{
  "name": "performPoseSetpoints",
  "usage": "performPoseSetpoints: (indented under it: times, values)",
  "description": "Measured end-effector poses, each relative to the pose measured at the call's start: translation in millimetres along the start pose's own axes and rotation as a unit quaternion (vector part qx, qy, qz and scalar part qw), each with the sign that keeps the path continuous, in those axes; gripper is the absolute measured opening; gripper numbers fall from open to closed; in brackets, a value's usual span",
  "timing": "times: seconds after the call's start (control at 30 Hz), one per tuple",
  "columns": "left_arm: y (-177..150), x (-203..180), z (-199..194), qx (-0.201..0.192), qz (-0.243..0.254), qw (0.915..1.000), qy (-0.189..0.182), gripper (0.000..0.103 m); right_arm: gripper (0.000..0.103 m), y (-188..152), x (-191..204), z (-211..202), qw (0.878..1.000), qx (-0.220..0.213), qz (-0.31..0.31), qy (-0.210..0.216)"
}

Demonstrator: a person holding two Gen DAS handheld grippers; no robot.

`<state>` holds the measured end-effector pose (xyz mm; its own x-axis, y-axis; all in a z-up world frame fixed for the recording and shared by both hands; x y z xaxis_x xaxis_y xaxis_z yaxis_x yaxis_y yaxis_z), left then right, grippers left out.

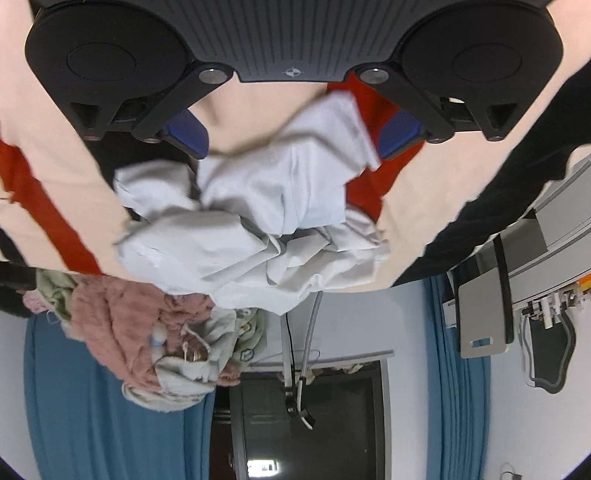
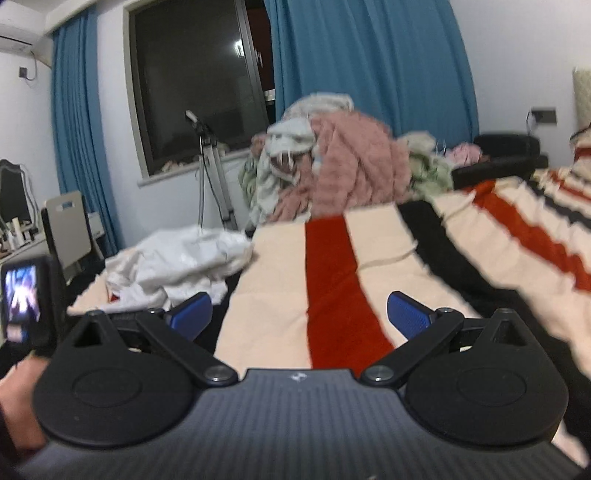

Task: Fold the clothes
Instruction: 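Grasp the white T-shirt with the left gripper and lift it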

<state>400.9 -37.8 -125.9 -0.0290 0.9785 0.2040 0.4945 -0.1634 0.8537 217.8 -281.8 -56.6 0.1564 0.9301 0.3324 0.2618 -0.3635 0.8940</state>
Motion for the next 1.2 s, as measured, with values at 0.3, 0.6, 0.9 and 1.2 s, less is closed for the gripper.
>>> performPoseSetpoints:
  times: [0.3, 0.6, 0.9, 1.2]
  values:
    - [37.1, 26.4, -11.0, -0.075, -0.031, 0.9965, -0.018, 0.002, 0.103, -18.8, 1.9, 39.3, 1.0, -0.005, 0.005, 0.009]
    - [32.3, 50.6, -178.5, -0.165, -0.024, 0.9815, -0.093, 0.001, 0.103, -13.0, 9.5, 6.6, 0.998, -0.054, -0.01, 0.04]
    - [-10.6, 88.0, -327.8, -0.23, -0.05, 0.964, -0.124, 0.001, 0.103, -13.9, 54.1, -71.0, 0.993, -0.051, -0.07, 0.076]
    - [-29.9, 169.0, -348.8, -0.224, -0.108, 0.9676, -0.044, 0.001, 0.103, -36.8, 88.0, -113.8, 0.993, 0.003, -0.078, 0.086]
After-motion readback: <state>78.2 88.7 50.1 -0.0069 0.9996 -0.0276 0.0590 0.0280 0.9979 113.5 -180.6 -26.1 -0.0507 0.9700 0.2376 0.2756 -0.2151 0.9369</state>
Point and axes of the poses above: each gripper's, at about its wrist camera, not at the fingertips, and z roughly the way its jaws point, x to its left, y to its top, the point moved 9 cm from there along z, roughly the way its jaws point, and after that the axes turned 7 degrees about z, right-handed, at the moved point
